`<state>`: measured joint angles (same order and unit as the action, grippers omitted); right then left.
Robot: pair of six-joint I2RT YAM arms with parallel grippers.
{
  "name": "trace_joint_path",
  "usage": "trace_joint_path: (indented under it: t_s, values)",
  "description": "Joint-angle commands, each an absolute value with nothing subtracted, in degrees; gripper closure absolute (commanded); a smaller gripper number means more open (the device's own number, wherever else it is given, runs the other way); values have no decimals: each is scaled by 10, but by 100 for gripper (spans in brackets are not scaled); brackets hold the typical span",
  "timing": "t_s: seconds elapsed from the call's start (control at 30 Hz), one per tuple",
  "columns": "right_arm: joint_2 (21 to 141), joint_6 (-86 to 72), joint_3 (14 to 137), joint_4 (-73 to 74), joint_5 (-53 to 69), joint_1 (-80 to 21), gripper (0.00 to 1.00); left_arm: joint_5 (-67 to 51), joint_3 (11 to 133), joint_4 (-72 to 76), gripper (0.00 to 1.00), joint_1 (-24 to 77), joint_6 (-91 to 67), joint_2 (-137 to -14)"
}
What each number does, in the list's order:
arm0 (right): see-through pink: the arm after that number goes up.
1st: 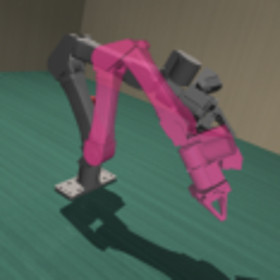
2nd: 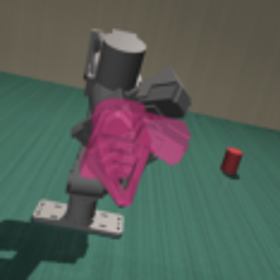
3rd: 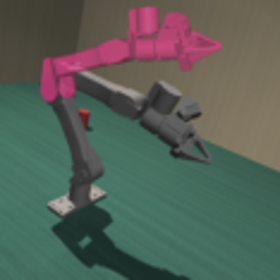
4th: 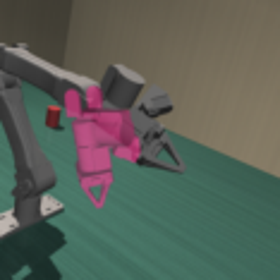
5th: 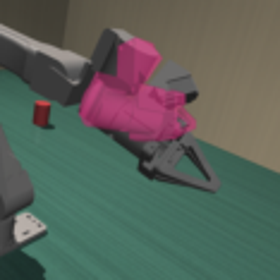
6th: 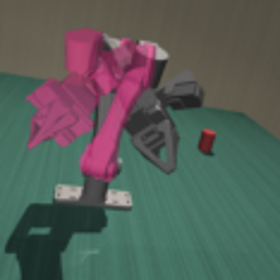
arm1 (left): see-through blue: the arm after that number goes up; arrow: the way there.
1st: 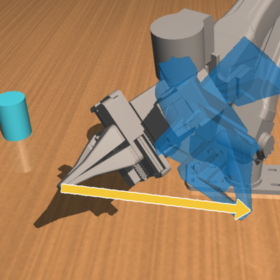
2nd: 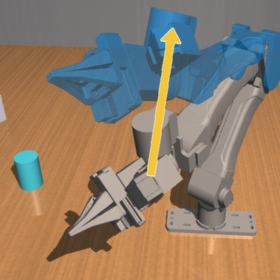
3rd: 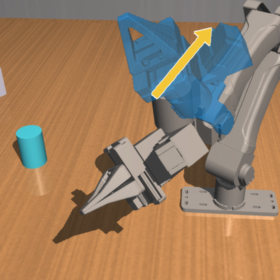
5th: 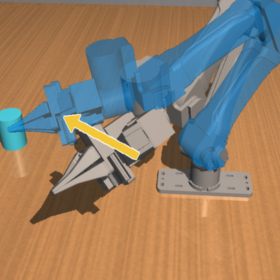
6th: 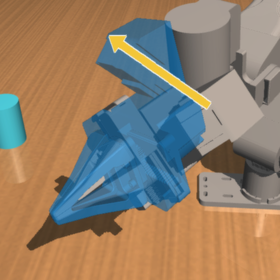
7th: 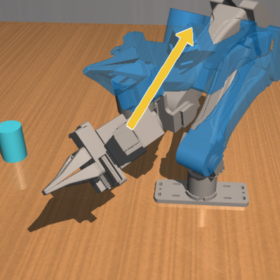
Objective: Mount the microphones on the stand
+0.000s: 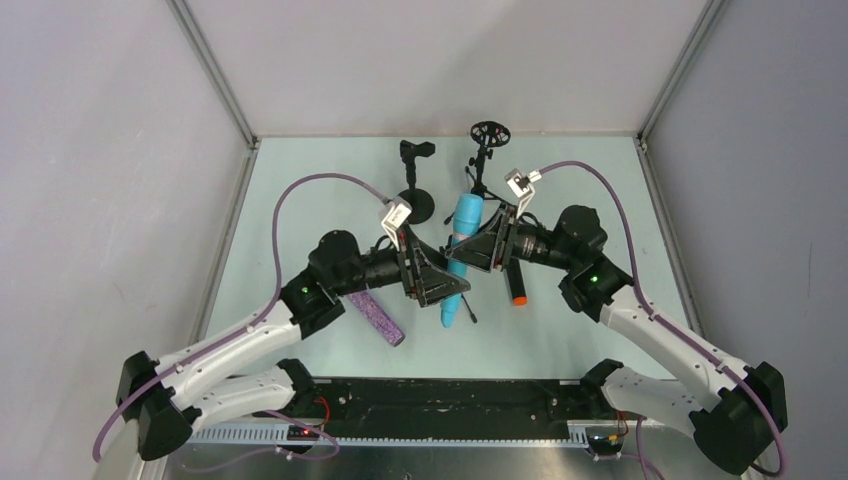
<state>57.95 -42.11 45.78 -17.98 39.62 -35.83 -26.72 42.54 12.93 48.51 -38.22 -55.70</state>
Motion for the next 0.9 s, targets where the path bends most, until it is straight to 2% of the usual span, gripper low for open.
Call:
trace_joint_path:
  t_s: [0.0, 0.53, 0.7, 0.87]
  values:
    - [572, -382, 483, -137, 359, -357, 100, -231, 419, 174, 0, 478, -363, -530]
    - [523, -396, 431, -82, 353, -243, 100, 40, 312, 177, 0, 475, -303, -386]
    - [485, -380, 427, -45, 352, -209, 100, 62, 298, 145, 0, 470, -277, -406]
    - [441, -342, 427, 27, 331, -185, 100, 12, 334, 95, 0, 450, -237, -473]
